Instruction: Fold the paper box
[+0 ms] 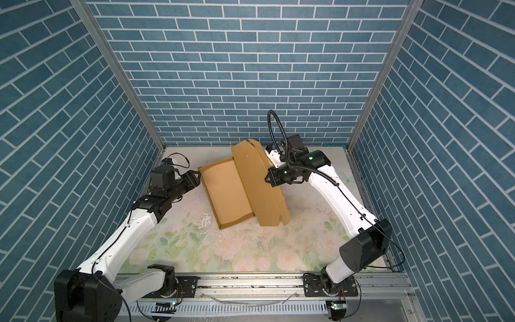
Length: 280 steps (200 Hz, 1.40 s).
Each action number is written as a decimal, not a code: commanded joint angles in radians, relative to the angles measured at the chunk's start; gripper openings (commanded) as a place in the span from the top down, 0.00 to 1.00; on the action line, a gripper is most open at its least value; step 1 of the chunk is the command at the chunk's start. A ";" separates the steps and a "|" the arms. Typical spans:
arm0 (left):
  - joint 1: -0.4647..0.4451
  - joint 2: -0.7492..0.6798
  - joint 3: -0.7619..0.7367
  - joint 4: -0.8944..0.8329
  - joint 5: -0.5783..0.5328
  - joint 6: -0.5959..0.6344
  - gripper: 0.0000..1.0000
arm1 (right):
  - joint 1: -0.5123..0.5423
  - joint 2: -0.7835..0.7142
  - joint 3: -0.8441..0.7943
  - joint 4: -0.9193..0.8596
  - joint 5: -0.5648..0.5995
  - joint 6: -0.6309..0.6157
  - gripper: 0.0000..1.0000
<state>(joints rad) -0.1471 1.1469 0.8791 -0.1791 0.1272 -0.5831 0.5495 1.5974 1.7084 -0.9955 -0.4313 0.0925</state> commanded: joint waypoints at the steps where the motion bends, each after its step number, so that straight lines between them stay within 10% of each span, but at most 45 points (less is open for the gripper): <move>1: 0.031 0.040 0.035 -0.036 0.065 0.151 0.31 | 0.002 0.086 0.106 -0.108 0.052 -0.155 0.98; 208: 0.127 0.335 0.036 0.089 0.176 0.142 0.30 | 0.049 0.505 0.622 -0.164 0.115 -0.234 0.51; 280: 0.121 0.439 0.126 0.025 0.210 0.259 0.28 | 0.049 0.223 0.307 0.089 0.439 0.122 0.48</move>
<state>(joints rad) -0.0257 1.5520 0.9775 -0.1150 0.3218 -0.3935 0.5957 2.0010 2.1777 -1.0443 -0.1749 0.0227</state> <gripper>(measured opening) 0.715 0.506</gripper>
